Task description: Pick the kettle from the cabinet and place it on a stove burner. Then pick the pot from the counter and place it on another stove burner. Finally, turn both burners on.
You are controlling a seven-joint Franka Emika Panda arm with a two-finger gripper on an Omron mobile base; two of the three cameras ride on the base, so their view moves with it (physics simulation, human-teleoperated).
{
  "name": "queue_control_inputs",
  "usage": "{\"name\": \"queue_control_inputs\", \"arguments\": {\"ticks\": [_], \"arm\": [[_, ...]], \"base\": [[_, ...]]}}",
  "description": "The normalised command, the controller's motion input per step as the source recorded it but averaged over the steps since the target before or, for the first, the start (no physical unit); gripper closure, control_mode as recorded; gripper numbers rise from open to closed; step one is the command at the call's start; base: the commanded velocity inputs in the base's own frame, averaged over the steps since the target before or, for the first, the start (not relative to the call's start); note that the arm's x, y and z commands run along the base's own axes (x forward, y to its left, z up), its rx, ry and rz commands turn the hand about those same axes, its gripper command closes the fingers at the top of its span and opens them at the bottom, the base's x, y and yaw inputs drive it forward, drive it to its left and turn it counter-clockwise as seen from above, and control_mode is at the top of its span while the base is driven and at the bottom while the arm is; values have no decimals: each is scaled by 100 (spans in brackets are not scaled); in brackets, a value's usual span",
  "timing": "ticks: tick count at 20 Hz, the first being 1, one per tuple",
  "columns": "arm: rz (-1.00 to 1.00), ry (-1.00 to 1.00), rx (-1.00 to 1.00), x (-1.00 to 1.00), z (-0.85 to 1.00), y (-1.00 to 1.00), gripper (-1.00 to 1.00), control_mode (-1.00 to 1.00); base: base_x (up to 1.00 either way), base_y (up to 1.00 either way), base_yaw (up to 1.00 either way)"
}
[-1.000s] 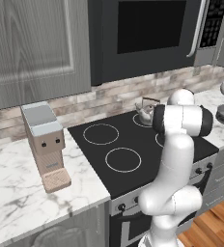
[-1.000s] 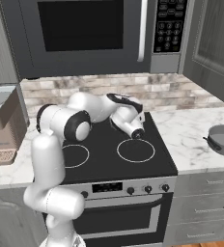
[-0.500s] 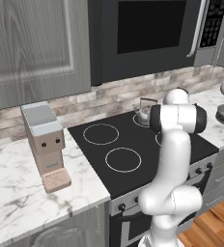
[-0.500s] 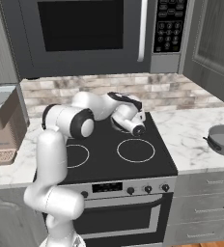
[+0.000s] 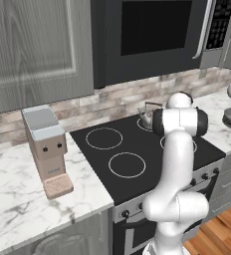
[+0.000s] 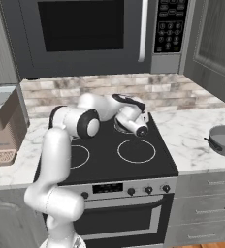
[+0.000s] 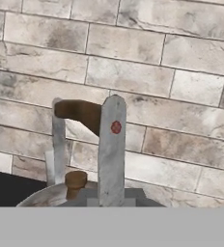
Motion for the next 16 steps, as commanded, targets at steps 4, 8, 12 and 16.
{"name": "queue_control_inputs", "arguments": {"ticks": [4,8,12,16], "arm": [[-1,0,0,28,-15,-12,100,-100],[-1,0,0,29,-11,-6,100,-100],[-1,0,0,31,-14,-4,100,-100],[-1,0,0,31,-14,0,100,-100]], "base": [[0,0,0],[0,0,0],[0,0,0],[0,0,0]]}}
